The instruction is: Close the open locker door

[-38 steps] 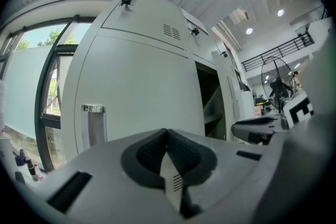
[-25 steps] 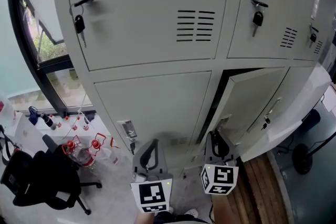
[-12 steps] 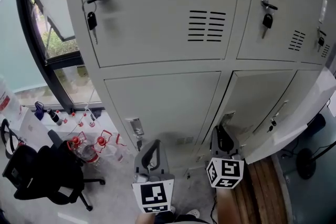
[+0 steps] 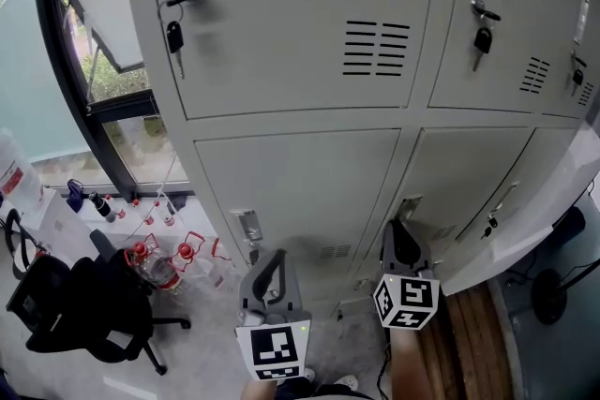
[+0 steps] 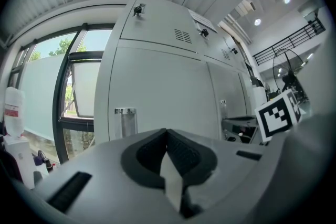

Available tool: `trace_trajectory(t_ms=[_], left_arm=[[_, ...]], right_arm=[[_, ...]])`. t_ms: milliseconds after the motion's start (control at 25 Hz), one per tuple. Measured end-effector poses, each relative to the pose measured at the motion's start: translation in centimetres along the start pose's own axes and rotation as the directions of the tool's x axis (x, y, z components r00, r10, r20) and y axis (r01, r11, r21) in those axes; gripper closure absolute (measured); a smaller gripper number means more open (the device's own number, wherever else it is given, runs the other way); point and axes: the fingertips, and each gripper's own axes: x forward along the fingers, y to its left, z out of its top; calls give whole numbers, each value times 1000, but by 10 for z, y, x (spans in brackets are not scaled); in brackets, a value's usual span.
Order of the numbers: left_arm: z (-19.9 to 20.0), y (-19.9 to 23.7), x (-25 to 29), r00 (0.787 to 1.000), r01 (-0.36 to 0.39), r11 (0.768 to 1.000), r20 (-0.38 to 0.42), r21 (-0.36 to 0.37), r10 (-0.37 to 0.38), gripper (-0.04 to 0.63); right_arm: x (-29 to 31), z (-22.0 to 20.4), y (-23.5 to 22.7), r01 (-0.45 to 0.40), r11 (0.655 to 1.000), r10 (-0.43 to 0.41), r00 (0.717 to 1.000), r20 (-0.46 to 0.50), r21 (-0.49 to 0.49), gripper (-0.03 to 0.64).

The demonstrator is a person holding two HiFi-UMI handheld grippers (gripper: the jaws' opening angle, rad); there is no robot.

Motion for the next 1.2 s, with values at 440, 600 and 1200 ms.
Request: trace_trajectory(t_ms=[440, 600, 1200], left_arm=[[-4, 11, -1, 1000, -22, 1000, 0, 21, 22, 594], [-4, 12, 0, 1000, -22, 1000, 4, 21, 22, 594], [8, -27, 16, 994, 104, 995, 33, 7, -105, 594]], right_arm=[[7, 0, 0, -11, 1000, 11, 1000, -5, -1, 577], [-1, 6, -1, -3, 1000, 2, 1000, 27, 16, 577], [-68, 32, -55, 179, 984, -179, 981, 75, 6, 577]])
